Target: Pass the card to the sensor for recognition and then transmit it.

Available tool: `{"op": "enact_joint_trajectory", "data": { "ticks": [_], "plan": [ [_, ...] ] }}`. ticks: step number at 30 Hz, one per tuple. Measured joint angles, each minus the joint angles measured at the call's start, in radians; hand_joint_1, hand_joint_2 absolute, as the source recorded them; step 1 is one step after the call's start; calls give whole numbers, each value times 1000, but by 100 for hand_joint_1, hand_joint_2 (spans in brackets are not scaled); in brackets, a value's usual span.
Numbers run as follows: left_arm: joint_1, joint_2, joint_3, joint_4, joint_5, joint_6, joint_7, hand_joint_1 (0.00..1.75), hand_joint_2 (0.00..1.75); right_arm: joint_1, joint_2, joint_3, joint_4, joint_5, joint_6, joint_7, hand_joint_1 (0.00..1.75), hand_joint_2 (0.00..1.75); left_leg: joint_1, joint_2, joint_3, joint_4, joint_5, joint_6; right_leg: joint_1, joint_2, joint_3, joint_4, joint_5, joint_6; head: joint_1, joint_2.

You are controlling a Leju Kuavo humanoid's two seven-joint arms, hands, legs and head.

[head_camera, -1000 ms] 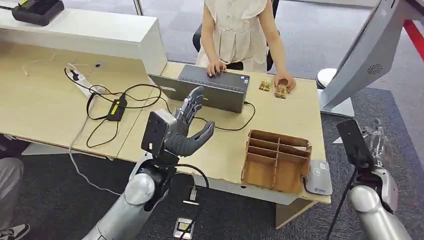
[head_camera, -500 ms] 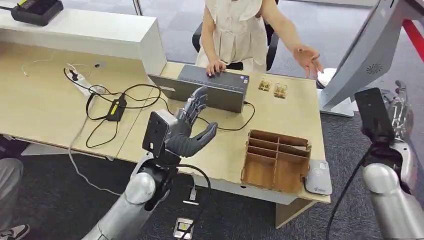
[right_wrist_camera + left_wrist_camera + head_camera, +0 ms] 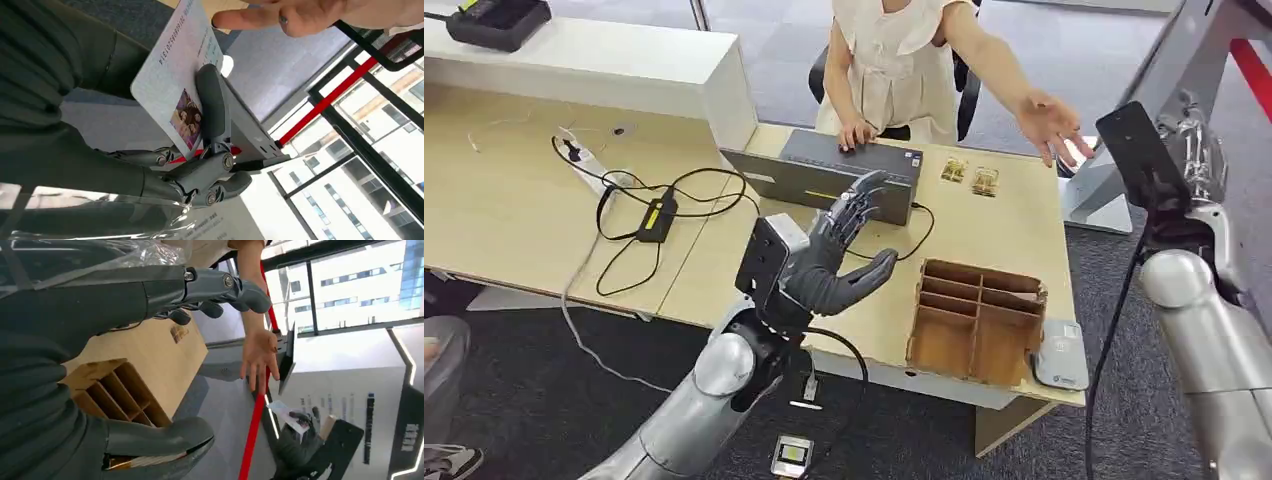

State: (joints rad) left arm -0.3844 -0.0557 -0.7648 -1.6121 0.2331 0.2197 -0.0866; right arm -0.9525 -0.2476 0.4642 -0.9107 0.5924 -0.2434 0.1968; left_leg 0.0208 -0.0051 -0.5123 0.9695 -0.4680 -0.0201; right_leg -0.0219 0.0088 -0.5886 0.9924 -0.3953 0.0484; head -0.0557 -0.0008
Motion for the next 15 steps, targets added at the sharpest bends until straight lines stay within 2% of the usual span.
{"op": "enact_joint_trajectory", "data": {
  "ticks": [5,15],
  "plan": [
    [-15,-3,-14,21,6,-3,3,0,175,-104,44,44,180,11,7,0,175,175,0,0,-1,0,0,0,0,0,-1,0,0,0,0,0],
    [-24,-6,-21,40,2,31,15,0,175,-172,115,93,371,11,24,16,175,175,0,0,-1,0,0,0,0,0,-3,0,0,0,-1,0]
  ]
}}
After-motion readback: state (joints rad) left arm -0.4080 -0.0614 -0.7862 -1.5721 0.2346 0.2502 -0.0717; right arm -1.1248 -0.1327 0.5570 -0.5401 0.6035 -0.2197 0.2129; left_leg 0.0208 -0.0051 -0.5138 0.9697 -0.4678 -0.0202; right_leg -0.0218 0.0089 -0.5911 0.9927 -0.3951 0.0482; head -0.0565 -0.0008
